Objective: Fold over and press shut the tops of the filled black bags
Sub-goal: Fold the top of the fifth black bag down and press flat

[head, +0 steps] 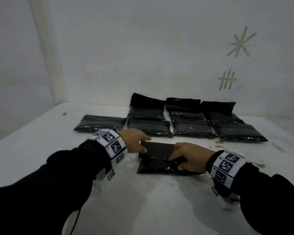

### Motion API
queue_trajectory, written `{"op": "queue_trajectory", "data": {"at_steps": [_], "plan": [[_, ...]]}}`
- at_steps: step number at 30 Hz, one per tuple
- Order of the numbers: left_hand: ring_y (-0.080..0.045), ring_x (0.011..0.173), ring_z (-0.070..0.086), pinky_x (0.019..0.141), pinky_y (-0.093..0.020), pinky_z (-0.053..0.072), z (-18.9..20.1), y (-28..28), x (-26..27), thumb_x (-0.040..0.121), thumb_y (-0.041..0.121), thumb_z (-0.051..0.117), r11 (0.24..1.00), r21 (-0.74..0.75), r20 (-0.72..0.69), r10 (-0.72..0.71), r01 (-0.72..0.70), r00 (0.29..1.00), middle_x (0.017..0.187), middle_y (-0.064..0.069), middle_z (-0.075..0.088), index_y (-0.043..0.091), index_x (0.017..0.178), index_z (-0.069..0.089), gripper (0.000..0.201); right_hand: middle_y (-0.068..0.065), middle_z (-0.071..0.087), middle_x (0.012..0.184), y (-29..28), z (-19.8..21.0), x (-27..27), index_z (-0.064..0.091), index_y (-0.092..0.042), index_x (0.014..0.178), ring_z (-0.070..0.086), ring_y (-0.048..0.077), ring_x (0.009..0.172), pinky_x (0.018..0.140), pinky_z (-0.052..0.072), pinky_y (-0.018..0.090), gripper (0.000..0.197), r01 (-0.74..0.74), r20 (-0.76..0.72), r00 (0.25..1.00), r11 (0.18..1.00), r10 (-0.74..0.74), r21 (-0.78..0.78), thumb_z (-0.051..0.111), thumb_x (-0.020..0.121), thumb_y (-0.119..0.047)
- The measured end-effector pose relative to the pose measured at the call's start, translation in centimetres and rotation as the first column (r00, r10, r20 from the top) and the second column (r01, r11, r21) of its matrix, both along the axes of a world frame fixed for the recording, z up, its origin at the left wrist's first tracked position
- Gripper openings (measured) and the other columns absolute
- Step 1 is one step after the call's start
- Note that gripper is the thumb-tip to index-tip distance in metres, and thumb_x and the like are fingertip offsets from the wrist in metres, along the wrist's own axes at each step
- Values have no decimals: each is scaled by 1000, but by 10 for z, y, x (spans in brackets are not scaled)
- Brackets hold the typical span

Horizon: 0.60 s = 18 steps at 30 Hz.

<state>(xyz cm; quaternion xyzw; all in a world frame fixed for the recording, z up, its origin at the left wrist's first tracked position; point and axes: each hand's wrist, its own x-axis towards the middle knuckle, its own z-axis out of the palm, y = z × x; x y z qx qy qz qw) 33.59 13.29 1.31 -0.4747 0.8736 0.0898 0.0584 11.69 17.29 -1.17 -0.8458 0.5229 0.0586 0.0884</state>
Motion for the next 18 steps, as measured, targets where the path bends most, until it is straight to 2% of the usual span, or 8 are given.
{"op": "queue_trajectory", "data": {"at_steps": [4, 6, 8, 10, 13, 15, 18], "plan": [[-20, 127, 48, 106, -27, 34, 13, -19, 36, 96, 21, 48, 986, -45, 36, 161, -160, 986, 139, -3, 51, 17, 137, 49, 41, -6, 48, 120, -12, 0, 11, 61, -28, 124, 48, 14, 112, 93, 40, 24, 40, 1, 0, 1000, 1000, -1, 11, 66, 85, -19], [-22, 127, 48, 105, -27, 34, 14, -26, 55, 96, 14, 47, 974, -53, 65, 222, -218, 973, 139, -5, 51, 14, 137, 49, 41, -6, 48, 118, -18, 0, 15, 62, -27, 122, 48, 13, 110, 91, 40, 22, 40, 0, -5, 1000, 1000, 0, 15, 67, 84, -18], [-22, 132, 42, 107, -27, 31, 10, -30, 71, 96, 10, 45, 962, -31, 139, 274, -273, 952, 145, -5, 44, 14, 143, 40, 47, -8, 46, 112, -23, 0, 20, 62, -26, 120, 48, 12, 107, 88, 38, 21, 39, -6, -13, 1000, 1000, 6, 18, 69, 82, -18], [-20, 140, 30, 110, -26, 23, 2, -31, 82, 98, 8, 42, 946, 27, 196, 313, -324, 929, 153, -4, 30, 16, 148, 27, 54, -12, 42, 103, -28, 0, 24, 63, -25, 118, 45, 9, 98, 82, 35, 18, 39, -16, -21, 1000, 1000, 17, 12, 71, 80, -17], [-19, 142, 25, 111, -25, 20, -10, -29, 86, 99, 10, 41, 938, 80, 227, 311, -336, 923, 155, -3, 25, 17, 150, 21, 55, -16, 39, 94, -33, 1, 28, 64, -26, 115, 43, 7, 92, 77, 34, 19, 40, -20, -32, 999, 1000, 20, -2, 73, 78, -16], [-19, 141, 27, 110, -24, 21, -14, -25, 82, 99, 11, 40, 944, 87, 236, 290, -317, 927, 155, -4, 26, 15, 149, 24, 53, -13, 40, 97, -34, 1, 30, 64, -25, 114, 43, 8, 92, 76, 34, 19, 39, -18, -41, 999, 1000, 18, -5, 74, 77, -15], [-19, 139, 30, 113, -33, 19, -17, -21, 76, 99, 13, 39, 958, 66, 229, 256, -278, 939, 152, 0, 32, 21, 146, 34, 48, -13, 39, 99, -34, -1, 30, 64, -26, 113, 42, 8, 93, 76, 33, 19, 39, -18, -42, 999, 1000, 17, -16, 73, 77, -15]]}}
